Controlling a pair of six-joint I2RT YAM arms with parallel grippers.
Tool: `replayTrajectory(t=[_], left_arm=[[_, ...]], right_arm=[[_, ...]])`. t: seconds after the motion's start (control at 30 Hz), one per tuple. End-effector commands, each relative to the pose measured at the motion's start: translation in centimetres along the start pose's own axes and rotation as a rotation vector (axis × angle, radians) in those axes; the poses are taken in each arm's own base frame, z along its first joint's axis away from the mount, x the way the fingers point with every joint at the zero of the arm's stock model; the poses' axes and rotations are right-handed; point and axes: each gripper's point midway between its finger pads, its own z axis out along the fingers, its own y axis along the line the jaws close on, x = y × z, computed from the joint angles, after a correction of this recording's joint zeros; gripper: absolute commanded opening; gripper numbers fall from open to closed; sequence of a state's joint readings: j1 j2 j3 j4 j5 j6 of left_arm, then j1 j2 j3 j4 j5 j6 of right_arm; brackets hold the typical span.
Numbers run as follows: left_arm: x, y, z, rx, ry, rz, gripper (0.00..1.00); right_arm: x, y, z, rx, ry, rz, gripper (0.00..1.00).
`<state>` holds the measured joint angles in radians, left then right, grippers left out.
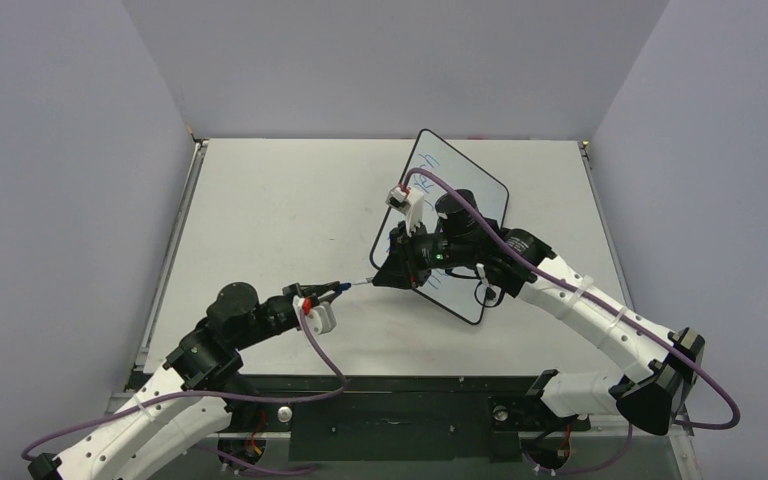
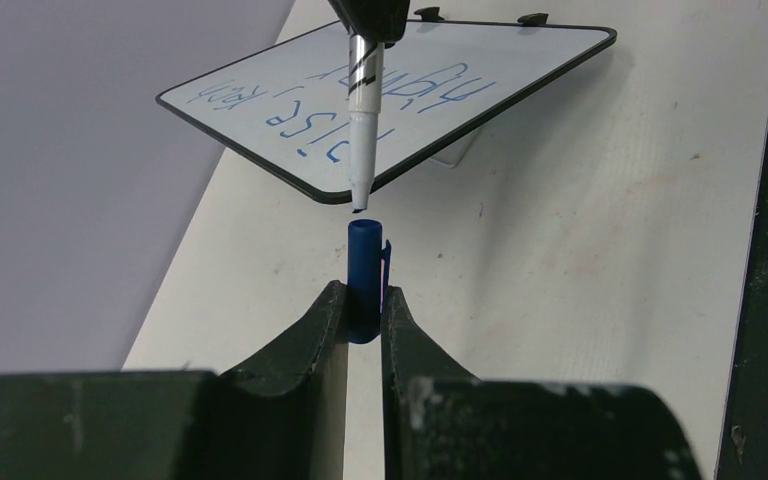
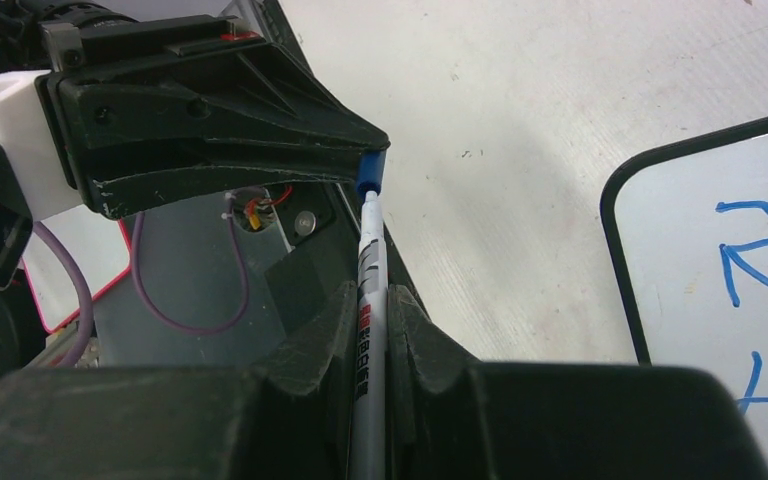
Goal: Write a sentence on the whiteboard
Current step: Close the whiteboard marker at the center of the board.
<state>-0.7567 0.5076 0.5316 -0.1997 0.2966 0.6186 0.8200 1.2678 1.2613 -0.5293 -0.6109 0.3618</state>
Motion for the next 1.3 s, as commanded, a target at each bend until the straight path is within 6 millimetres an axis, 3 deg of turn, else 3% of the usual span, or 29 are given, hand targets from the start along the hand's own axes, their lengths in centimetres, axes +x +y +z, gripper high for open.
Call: replayTrajectory(t=[0.0, 1.27], left_arm=[[-1.4, 1.1, 0.1, -0.040, -0.056, 0.000, 0.00], [-0.9, 0.9, 0.1, -0.035, -0.039, -0.012, 0.00]], right_arm=[[-0.3, 0.9, -0.5, -0.029, -0.022, -0.042, 0.00], [-1.6, 1.4, -1.2, -0.008, -0.069, -0.063, 0.00]])
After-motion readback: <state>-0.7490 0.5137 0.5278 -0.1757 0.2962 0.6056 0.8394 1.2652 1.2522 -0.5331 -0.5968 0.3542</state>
